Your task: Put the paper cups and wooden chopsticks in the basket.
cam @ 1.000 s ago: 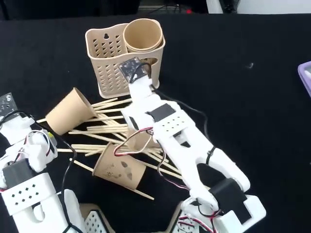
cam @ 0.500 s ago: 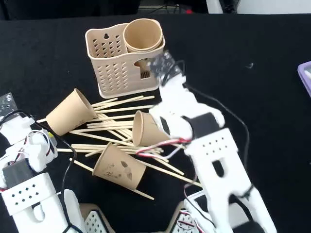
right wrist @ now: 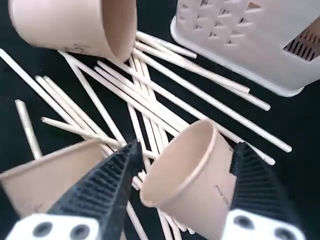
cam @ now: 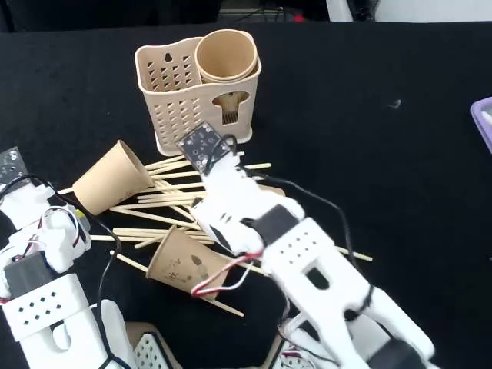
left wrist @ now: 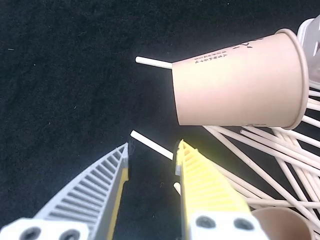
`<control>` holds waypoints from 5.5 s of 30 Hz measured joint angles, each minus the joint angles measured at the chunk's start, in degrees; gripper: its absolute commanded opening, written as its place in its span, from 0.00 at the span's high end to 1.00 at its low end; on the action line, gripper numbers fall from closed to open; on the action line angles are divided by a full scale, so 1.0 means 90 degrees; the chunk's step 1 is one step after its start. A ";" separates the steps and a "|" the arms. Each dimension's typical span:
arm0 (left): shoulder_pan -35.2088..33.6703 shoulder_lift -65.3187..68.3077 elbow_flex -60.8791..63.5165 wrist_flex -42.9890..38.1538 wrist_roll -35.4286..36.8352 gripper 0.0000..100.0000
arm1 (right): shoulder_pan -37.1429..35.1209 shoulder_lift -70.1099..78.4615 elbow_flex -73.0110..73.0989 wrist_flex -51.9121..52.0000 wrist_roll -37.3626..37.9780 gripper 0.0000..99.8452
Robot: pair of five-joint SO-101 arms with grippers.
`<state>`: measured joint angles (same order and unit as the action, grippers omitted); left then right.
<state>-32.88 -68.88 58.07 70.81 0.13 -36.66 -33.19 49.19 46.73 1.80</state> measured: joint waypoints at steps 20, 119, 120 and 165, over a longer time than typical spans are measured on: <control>0.0000 0.0000 0.0000 0.0000 0.0000 0.84 | 0.1768 0.1368 -0.0537 0.0625 0.0088 0.98; 0.0469 0.0000 -0.0147 0.0000 -0.0654 0.84 | 0.3057 0.0860 -0.5236 0.4405 0.0645 0.83; 0.0498 0.0000 -0.0283 0.0000 -0.0791 0.83 | 0.3263 0.0645 -0.4962 0.4347 0.0703 0.83; 0.1934 0.8303 -0.6857 0.1495 -0.0205 0.72 | 0.4210 -0.5255 0.3810 -0.0039 0.0557 0.83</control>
<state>-15.47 5.85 -3.65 84.26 -1.71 1.23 -80.48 83.47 46.37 6.81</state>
